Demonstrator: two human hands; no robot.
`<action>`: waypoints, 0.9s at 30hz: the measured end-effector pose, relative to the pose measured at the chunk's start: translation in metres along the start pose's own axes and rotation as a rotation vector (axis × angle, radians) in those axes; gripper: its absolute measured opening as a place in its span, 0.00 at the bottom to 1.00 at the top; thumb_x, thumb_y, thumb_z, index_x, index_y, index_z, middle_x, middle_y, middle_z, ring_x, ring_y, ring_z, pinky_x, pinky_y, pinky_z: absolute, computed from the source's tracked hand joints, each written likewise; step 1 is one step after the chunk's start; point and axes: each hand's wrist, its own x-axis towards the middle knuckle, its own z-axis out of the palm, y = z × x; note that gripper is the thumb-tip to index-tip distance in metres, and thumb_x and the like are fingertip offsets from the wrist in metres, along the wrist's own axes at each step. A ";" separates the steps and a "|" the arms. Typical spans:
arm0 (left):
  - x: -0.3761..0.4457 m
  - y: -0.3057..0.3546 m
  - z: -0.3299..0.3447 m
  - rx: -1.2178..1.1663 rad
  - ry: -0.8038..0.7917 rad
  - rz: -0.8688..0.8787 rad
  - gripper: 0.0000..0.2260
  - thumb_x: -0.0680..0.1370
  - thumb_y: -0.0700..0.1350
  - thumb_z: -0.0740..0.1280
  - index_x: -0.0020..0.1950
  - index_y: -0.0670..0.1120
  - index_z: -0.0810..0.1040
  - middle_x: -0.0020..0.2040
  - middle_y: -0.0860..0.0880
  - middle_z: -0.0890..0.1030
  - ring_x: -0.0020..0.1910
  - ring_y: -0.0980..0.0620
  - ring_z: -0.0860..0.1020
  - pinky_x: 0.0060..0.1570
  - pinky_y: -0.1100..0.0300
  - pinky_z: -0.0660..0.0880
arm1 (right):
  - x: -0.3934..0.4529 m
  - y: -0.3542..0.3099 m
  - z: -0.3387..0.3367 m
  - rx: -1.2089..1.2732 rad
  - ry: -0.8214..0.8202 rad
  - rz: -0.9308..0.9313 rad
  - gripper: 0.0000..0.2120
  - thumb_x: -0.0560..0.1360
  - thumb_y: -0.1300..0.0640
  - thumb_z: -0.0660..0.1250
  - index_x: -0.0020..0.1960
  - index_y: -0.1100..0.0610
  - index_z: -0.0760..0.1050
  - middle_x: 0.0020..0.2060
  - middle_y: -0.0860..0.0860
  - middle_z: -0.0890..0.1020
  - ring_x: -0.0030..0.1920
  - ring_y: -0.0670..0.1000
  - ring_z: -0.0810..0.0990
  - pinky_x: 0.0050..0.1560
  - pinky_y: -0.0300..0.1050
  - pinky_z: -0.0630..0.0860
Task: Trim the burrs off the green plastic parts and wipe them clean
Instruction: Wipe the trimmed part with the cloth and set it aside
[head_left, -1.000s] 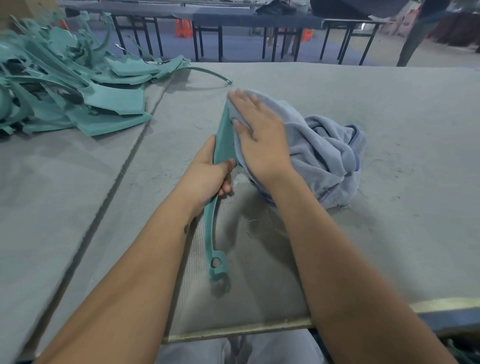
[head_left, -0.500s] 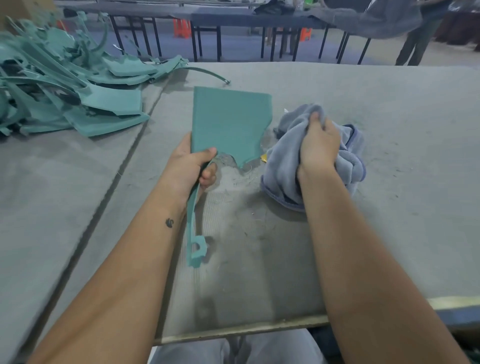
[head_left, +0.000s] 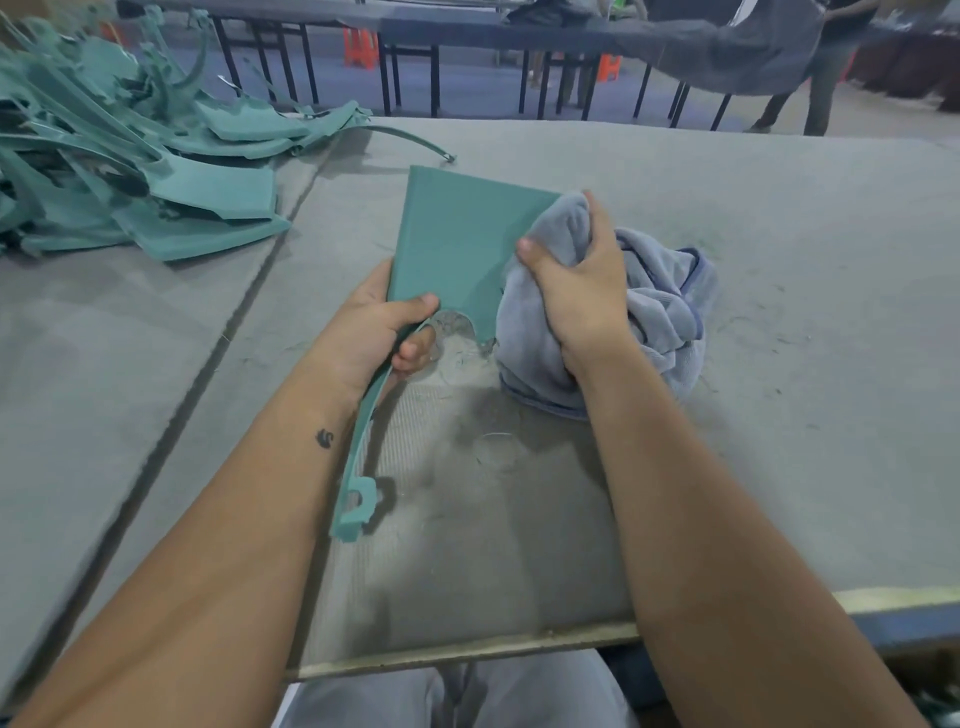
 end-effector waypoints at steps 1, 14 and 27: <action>0.000 0.000 0.001 -0.002 -0.010 -0.015 0.15 0.79 0.29 0.55 0.60 0.45 0.69 0.40 0.50 0.78 0.17 0.60 0.62 0.17 0.72 0.57 | 0.001 -0.003 0.000 0.003 0.056 0.037 0.14 0.75 0.56 0.70 0.59 0.54 0.73 0.48 0.44 0.79 0.45 0.40 0.75 0.40 0.24 0.69; -0.002 0.004 -0.001 -0.098 0.046 0.068 0.13 0.80 0.31 0.56 0.54 0.48 0.72 0.36 0.54 0.79 0.19 0.60 0.63 0.17 0.70 0.58 | 0.002 -0.010 -0.017 0.452 0.351 0.356 0.17 0.79 0.41 0.60 0.36 0.49 0.72 0.24 0.41 0.78 0.32 0.44 0.77 0.39 0.40 0.73; -0.003 0.004 0.001 0.052 0.225 0.244 0.06 0.83 0.43 0.59 0.53 0.53 0.74 0.36 0.54 0.78 0.21 0.57 0.64 0.20 0.66 0.61 | -0.014 -0.007 0.019 -0.898 -0.049 -0.495 0.09 0.76 0.60 0.59 0.54 0.54 0.75 0.47 0.53 0.76 0.47 0.57 0.74 0.37 0.46 0.57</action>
